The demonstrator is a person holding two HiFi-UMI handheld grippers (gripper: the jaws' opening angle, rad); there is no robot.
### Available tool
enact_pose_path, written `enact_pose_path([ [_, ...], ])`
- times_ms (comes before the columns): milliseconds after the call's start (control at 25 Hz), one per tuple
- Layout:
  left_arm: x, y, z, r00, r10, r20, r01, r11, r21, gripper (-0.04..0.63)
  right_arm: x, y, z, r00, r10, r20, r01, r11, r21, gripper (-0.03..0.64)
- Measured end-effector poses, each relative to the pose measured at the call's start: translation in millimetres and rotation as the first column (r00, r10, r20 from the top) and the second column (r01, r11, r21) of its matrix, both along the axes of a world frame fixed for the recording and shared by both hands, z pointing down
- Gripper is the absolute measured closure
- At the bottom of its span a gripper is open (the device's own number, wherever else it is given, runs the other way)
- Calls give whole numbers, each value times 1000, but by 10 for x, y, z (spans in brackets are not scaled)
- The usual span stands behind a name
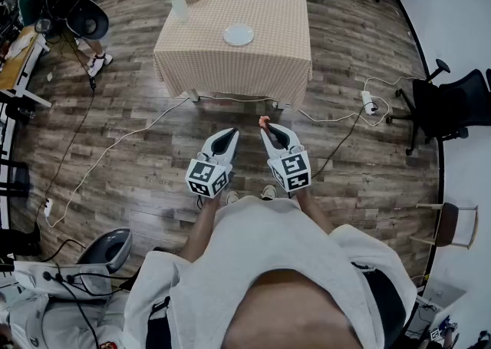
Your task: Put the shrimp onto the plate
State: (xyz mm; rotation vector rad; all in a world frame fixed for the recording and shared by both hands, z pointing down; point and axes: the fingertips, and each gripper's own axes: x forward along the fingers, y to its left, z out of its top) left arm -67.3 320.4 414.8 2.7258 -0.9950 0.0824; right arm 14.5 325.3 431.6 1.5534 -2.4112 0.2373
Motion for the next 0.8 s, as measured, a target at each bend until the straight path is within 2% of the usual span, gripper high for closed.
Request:
enact_pose_path([
  [320,76,10,24,1000,-8,4,8,1000,4,586,39,-15,18,1000,-22,12,22,1000,1,566],
  [800,426,77,43,998,-53,24,53,998,15,586,473,35,44,997,-49,55,48,999,15,563],
])
